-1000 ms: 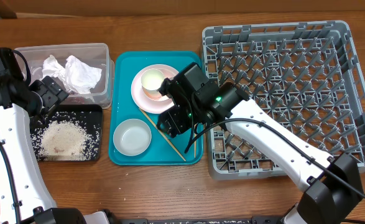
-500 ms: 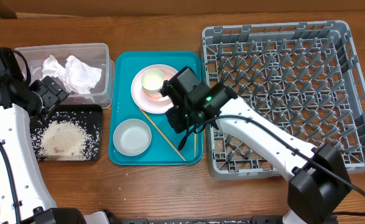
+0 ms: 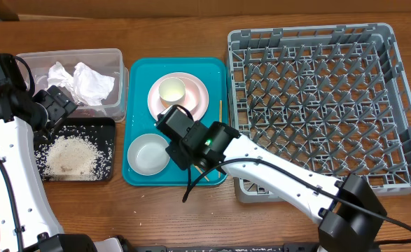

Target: Sort waste into correct bins and load items into the dishwasher

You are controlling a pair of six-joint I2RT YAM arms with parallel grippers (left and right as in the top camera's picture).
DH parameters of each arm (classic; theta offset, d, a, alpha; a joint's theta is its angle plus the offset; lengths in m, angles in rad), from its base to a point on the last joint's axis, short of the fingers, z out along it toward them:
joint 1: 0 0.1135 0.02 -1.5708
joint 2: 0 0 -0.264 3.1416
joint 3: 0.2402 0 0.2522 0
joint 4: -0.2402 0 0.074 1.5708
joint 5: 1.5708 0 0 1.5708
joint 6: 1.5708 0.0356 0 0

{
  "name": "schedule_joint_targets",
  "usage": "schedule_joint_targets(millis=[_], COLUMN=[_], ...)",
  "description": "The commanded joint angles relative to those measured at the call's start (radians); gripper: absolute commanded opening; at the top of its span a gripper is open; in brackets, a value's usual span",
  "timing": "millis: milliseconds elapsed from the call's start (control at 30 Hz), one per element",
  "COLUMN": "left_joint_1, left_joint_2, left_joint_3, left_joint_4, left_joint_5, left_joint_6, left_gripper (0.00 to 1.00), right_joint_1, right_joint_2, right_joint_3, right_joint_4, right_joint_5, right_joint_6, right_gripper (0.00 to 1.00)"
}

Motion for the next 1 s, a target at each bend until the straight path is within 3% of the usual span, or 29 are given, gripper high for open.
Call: schedule_joint_targets(millis=[0,533,800,967], left_joint_1=[-0.001,-0.001,-0.001,-0.001], left_joint_2=[0.003,0.003,0.003,0.003], left_joint_3=[0.015,0.015,0.015,0.015], left_joint_4=[0.002,0.002,0.002,0.002], left_joint_5=[-0.002,-0.002,-0.002,-0.002], left_joint_6=[0.008,0.008,0.008,0.008], left_gripper=[1.0,1.0,1.0,1.0], right_joint_1=[0.002,0.002,0.002,0.002], right_joint_2=[0.004,0.15,0.232,0.238], right_joint_3=[0.018,0.005,0.005,0.005], right_joint_4=[0.013,0.048,0.078,0.094], right_joint_5=[0.04,0.077,0.083,0.084], right_joint_6=[0.005,0.004,-0.02,-0.026], right_gripper=[0.2,0.27,0.4,0.4])
